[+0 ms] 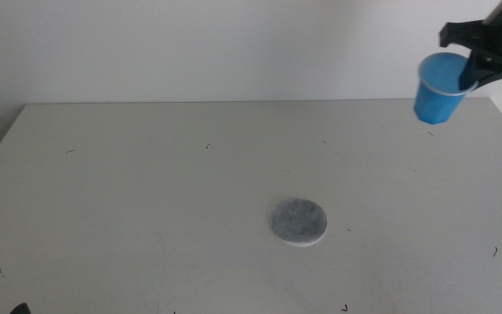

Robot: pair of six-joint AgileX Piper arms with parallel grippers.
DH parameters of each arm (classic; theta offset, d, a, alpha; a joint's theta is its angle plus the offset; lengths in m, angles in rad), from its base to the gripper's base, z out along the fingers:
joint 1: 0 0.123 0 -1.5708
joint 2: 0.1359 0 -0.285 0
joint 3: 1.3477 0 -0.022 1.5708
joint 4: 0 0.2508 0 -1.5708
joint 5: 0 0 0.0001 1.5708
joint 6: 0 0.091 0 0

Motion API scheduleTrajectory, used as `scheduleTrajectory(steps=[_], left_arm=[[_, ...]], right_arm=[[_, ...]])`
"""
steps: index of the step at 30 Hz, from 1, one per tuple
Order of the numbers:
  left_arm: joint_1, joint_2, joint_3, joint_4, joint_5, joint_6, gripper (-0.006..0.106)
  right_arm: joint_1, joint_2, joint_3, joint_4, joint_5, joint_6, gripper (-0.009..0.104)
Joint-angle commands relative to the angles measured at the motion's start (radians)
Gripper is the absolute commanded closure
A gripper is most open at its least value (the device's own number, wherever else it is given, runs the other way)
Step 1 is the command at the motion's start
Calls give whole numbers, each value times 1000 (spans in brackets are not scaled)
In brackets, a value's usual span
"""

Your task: Place an empty cup on a cup mat.

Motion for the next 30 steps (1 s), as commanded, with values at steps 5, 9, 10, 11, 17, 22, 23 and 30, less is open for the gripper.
scheduleTrajectory(steps=[5,9,10,11,17,22,23,30], left_arm=[[1,-13,-6,0,-68,-11,-5],[1,-13,-6,0,-68,-11,-5],[1,-13,-6,0,-68,-11,-5],[1,-13,-6,0,-68,-11,-5],[1,-13,-6,0,-68,-11,-5],[1,-13,-6,0,-68,-11,-5],[1,-13,-6,0,-68,-11,-5],[1,-13,-6,0,-68,-11,-5]], right_arm=[[202,-61,-28,5,-21,18,96],[307,-49,-27,5,-26,40,96],[332,-45,-27,1,-26,44,96],[348,-38,-26,-3,-26,46,96],[428,6,-26,-22,-24,60,96],[437,54,-25,-22,-22,60,96],[437,64,-24,-23,-22,60,96],[437,118,32,-24,-66,54,96]])
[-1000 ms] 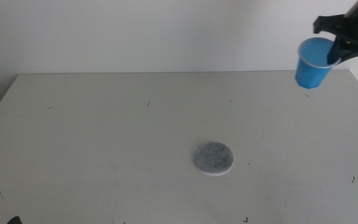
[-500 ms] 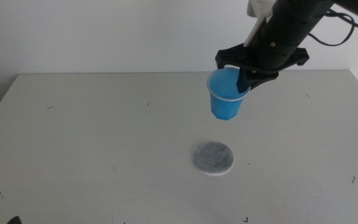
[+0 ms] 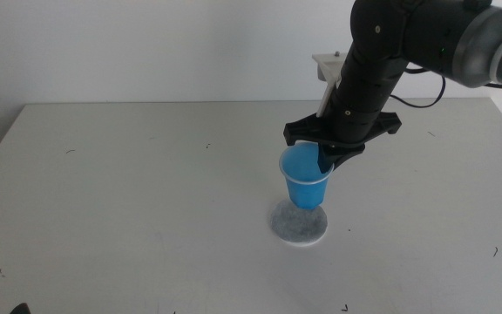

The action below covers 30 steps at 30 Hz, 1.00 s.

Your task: Place an empty cup on a cup mat.

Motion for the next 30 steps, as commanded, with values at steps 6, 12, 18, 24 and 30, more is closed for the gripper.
scheduleTrajectory(steps=[6,12,18,24,30], left_arm=[[1,-13,-6,0,-68,-11,-5],[1,-13,-6,0,-68,-11,-5],[1,-13,-6,0,-68,-11,-5],[1,-13,-6,0,-68,-11,-5],[1,-13,-6,0,-68,-11,-5]], right_arm=[[2,15,16,-7,-80,-8,96],[2,62,16,-3,-78,-11,96],[2,74,16,7,-73,-32,96],[2,74,16,3,-69,-52,96],[2,64,15,-8,-74,-51,68]])
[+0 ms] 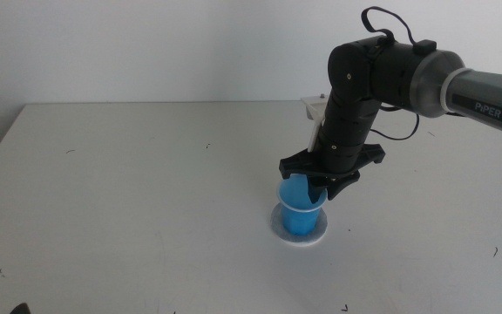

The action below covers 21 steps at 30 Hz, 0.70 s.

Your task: Place an empty cup on a cup mat.

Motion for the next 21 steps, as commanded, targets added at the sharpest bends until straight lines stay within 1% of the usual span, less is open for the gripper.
scheduleTrajectory(steps=[1,5,8,11,14,16,19,21], left_arm=[[1,-13,-6,0,-68,-11,-5],[1,-13,-6,0,-68,-11,-5],[1,-13,-6,0,-68,-11,-5],[1,-13,-6,0,-68,-11,-5],[1,-13,-6,0,-68,-11,-5],[1,-13,-6,0,-68,-11,-5],[1,-13,-6,0,-68,-11,-5],[1,-13,-6,0,-68,-11,-5]], right_arm=[[2,-71,-22,-16,-11,-10,63],[2,-115,-24,-16,-13,-7,41],[-7,-181,-24,-16,-3,-8,28],[-32,-259,-24,-15,16,-24,19],[-51,-344,-24,-50,48,-32,15],[-60,-397,-24,-74,74,-34,14],[-61,-484,-24,-128,121,-34,14],[-72,-533,-20,-130,161,-37,14]])
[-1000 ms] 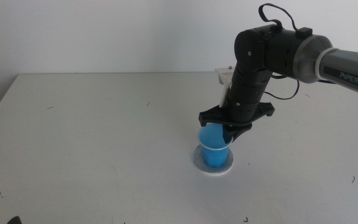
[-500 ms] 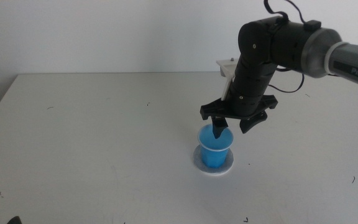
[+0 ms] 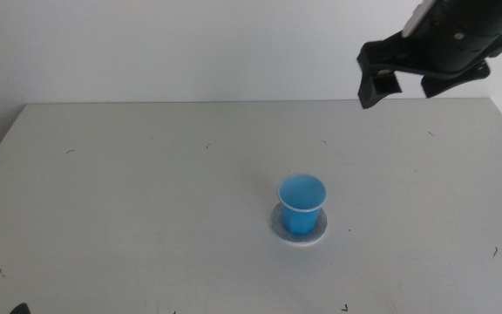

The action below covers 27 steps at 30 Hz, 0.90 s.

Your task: Place an empty cup on a cup mat.

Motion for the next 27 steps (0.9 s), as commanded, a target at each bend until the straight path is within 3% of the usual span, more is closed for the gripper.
scheduleTrajectory(steps=[1,6,13,16,21,27], left_arm=[[1,-13,-6,0,-68,-11,-5],[1,-13,-6,0,-68,-11,-5],[1,-13,-6,0,-68,-11,-5],[1,-13,-6,0,-68,-11,-5],[1,-13,-6,0,-68,-11,-5],[1,-13,-6,0,-68,-11,-5]], right_arm=[[-24,-104,-20,-31,56,-23,14],[-82,-274,74,-39,2,-31,14],[-197,-545,384,-38,-157,-19,14],[-256,-689,533,-58,-266,-13,14],[-291,-894,791,-145,-475,-14,14],[-291,-1050,1050,-147,-743,-14,14]])
